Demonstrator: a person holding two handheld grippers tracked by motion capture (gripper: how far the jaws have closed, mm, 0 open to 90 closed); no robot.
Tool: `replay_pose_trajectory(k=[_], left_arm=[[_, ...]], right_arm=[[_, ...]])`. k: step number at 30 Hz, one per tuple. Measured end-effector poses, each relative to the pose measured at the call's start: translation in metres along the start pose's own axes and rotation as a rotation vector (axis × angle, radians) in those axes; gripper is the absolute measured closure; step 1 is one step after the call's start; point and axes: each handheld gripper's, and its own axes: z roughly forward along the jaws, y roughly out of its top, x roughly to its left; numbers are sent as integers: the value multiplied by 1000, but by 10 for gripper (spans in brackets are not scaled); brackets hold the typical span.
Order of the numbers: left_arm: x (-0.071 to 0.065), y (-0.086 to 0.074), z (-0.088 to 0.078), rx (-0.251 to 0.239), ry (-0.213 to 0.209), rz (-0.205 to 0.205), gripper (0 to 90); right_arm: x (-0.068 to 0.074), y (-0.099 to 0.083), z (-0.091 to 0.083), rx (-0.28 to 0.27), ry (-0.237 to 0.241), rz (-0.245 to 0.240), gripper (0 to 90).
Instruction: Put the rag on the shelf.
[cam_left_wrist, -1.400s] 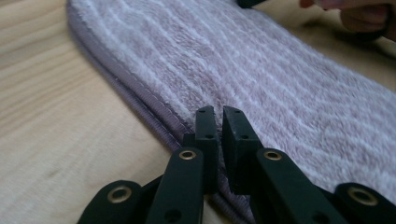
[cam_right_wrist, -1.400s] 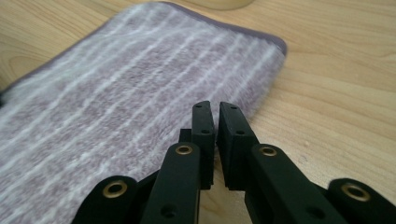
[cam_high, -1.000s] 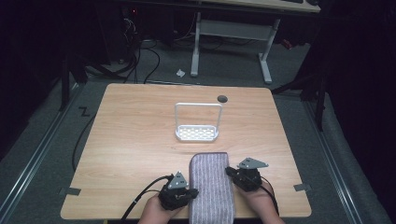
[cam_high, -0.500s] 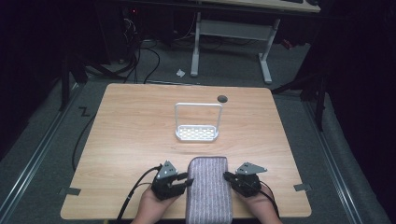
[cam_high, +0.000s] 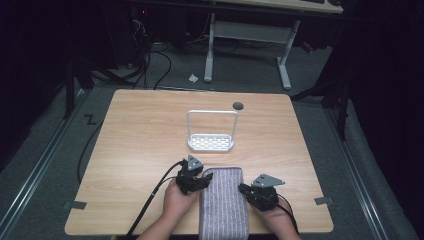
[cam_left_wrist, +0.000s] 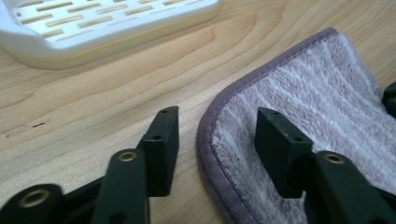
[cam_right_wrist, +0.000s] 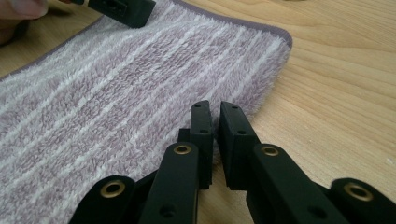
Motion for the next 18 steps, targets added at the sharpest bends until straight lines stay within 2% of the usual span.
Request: replay_pose_trajectory(k=[2,3,4,7,8,13,16,17,18], left_arm=[[0,0,0,0,11,-2,574],[0,-1,-1,-3,13,-20,574],[1,-1,-1,-4,9,-30,647],[0,-4,-4,-4,-1,-46,694],[-1,-6,-6,-2,-3,-44,746],[-4,-18,-19,1,-30,-70,788],[-2,-21,-23,0,-40,-92,792],[-3,-21,-23,0,-32,-87,792],[-3,-21,-23,0,-32,-87,792]], right_arm=[[1,0,0,-1,-4,-7,844],[1,0,0,-1,-4,-7,844],[2,0,0,0,-1,-7,841],[5,0,-1,5,6,-5,840],[9,-1,-2,9,19,-20,840],[16,0,-5,19,38,-40,814],[20,5,-11,-37,26,-40,772],[18,11,-12,-83,-16,-21,733],[18,11,-12,-83,-16,-21,733]])
